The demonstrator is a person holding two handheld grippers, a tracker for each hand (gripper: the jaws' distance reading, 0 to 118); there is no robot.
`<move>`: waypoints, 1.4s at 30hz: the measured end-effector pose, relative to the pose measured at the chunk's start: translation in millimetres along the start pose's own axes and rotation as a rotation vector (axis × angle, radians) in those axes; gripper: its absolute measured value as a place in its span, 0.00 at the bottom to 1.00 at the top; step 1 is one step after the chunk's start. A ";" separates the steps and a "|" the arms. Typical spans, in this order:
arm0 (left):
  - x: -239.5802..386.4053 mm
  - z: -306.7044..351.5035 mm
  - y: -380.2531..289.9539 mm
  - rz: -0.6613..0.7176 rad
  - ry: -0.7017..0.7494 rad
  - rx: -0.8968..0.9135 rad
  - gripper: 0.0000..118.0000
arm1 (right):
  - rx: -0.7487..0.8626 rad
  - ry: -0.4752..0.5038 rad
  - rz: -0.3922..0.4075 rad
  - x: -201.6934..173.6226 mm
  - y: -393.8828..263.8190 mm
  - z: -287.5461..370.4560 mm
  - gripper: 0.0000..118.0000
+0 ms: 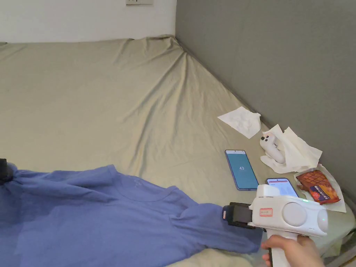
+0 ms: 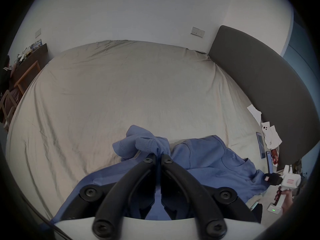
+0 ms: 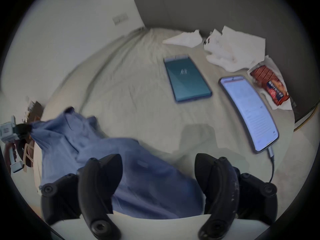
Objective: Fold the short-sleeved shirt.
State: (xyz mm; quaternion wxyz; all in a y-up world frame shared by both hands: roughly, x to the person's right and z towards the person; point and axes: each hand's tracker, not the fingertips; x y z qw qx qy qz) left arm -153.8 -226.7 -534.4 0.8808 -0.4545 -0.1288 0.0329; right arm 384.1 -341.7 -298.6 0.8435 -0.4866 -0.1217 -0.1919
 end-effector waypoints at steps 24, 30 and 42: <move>-11.9 141.3 16.1 -0.025 -0.003 0.194 0.04 | 0.434 0.140 0.257 -76.5 53.2 157.9 0.05; -43.9 205.7 22.2 0.014 0.022 0.298 0.04 | 0.538 0.126 0.296 -96.4 62.7 216.3 0.05; -65.5 312.9 29.3 0.043 -0.035 0.444 0.04 | 0.784 0.161 0.404 -132.9 66.4 325.4 0.05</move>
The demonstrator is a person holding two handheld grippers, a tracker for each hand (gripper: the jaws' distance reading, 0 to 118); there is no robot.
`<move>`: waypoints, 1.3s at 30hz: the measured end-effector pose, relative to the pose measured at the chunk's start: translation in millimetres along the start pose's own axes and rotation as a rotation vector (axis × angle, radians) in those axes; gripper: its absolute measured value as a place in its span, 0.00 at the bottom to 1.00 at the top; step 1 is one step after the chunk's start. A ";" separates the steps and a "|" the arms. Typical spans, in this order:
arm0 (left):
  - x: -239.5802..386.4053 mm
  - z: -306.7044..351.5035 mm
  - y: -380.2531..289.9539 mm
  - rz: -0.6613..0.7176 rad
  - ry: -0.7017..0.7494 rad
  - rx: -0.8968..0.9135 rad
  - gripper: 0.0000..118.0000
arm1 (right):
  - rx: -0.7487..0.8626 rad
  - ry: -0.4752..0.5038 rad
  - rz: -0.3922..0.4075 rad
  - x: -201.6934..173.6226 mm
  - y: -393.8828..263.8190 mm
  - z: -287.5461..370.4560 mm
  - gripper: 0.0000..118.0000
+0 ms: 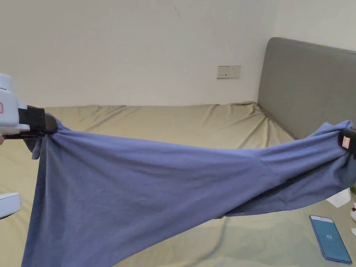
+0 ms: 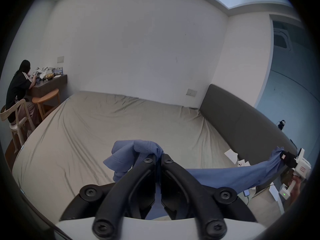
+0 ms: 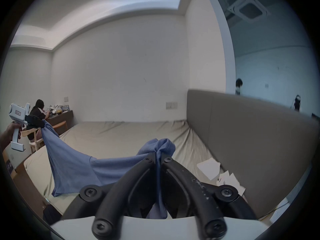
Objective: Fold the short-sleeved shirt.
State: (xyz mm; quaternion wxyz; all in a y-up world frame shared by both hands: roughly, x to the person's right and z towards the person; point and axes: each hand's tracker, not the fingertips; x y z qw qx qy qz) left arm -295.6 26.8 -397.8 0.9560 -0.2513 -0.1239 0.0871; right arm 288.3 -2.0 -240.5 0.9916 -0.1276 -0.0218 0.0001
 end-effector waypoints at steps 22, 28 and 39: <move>-32.8 23.2 45.3 -0.012 -0.025 0.072 0.04 | 0.120 -0.029 0.133 -22.7 64.0 -8.5 0.05; -45.6 -72.0 63.9 -0.026 0.076 0.038 0.04 | -0.014 -0.048 0.153 -44.9 65.8 -119.8 0.05; -33.7 -219.0 139.0 -0.019 0.087 0.213 0.03 | 0.061 -0.218 0.072 -66.7 104.9 -327.8 0.05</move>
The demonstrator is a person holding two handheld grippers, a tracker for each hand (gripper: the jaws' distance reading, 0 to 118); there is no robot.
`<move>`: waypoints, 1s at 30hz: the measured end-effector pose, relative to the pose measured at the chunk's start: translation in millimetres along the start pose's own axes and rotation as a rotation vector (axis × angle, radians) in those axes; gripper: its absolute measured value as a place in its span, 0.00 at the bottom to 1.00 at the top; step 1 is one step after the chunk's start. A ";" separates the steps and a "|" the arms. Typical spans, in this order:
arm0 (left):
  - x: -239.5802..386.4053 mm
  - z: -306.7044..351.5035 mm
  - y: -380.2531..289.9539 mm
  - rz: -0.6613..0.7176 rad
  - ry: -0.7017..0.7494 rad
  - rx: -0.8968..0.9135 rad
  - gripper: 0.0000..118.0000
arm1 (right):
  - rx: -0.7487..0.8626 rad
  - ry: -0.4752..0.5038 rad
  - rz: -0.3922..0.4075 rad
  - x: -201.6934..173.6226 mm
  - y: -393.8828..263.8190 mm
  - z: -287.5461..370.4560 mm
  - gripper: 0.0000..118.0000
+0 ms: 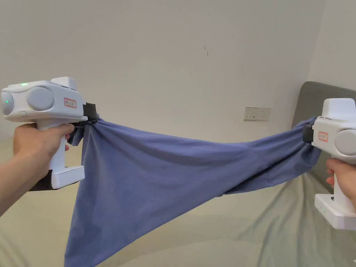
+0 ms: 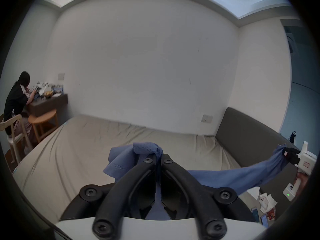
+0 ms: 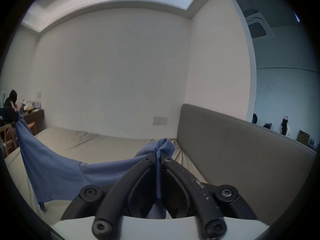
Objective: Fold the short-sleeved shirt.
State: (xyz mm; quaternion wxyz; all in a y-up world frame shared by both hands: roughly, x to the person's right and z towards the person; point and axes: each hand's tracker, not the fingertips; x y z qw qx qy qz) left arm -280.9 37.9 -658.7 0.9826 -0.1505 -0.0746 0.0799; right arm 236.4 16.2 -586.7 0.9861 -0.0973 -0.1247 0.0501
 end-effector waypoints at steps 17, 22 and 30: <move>-54.9 49.9 -275.9 0.153 -0.073 -0.258 0.03 | -0.210 0.130 0.076 9.3 -248.7 53.4 0.05; -86.5 90.8 -370.0 0.310 -0.046 -0.349 0.03 | -0.341 0.150 0.020 19.4 -338.1 105.5 0.05; -105.7 153.9 -393.1 0.362 -0.065 -0.347 0.02 | -0.306 0.178 0.026 42.0 -342.2 177.6 0.05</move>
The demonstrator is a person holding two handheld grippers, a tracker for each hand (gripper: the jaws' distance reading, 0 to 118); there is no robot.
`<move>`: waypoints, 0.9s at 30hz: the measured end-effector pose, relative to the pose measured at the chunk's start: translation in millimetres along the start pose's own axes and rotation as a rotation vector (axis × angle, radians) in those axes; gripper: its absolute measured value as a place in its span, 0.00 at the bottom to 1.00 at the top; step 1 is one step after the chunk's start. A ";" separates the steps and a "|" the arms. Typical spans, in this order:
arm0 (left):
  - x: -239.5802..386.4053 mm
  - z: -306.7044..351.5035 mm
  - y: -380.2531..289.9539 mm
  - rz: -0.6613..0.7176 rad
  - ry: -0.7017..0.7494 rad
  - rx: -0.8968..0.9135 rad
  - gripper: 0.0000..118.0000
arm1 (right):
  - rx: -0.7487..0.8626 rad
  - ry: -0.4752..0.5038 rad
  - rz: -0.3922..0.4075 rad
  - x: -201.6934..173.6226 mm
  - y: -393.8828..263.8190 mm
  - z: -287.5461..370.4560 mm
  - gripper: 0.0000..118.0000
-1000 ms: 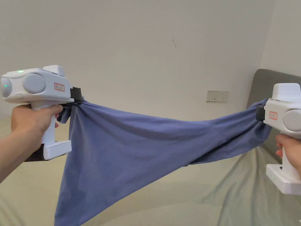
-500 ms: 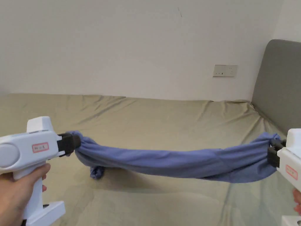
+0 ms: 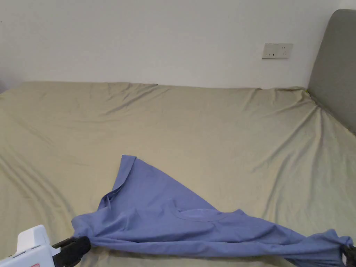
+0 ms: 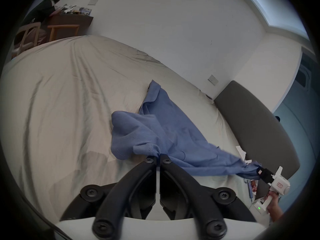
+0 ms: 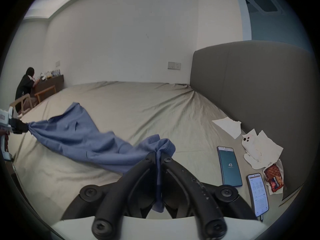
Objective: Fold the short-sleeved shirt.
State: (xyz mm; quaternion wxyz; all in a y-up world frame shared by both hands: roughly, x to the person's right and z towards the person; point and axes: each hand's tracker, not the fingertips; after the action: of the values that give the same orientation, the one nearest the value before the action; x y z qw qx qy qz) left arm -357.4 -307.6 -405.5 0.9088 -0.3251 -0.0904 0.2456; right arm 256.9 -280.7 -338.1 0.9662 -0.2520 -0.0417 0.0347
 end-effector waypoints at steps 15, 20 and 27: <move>-5.6 68.5 -57.1 -0.058 0.044 -0.038 0.00 | -0.016 0.093 0.107 -13.9 -52.2 66.1 0.05; -15.6 53.4 -61.4 -0.020 0.070 -0.065 0.00 | -0.039 0.087 0.078 -10.4 -58.5 64.9 0.05; -3.1 46.6 -51.1 -0.107 0.072 -0.095 0.00 | -0.072 0.013 0.110 1.8 -47.1 48.5 0.05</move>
State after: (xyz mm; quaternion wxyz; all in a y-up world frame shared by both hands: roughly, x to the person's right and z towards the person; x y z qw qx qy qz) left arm -355.4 -317.8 -337.1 0.9069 -0.3711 -0.0864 0.1800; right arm 256.1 -298.1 -272.8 0.9533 -0.2889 -0.0225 0.0846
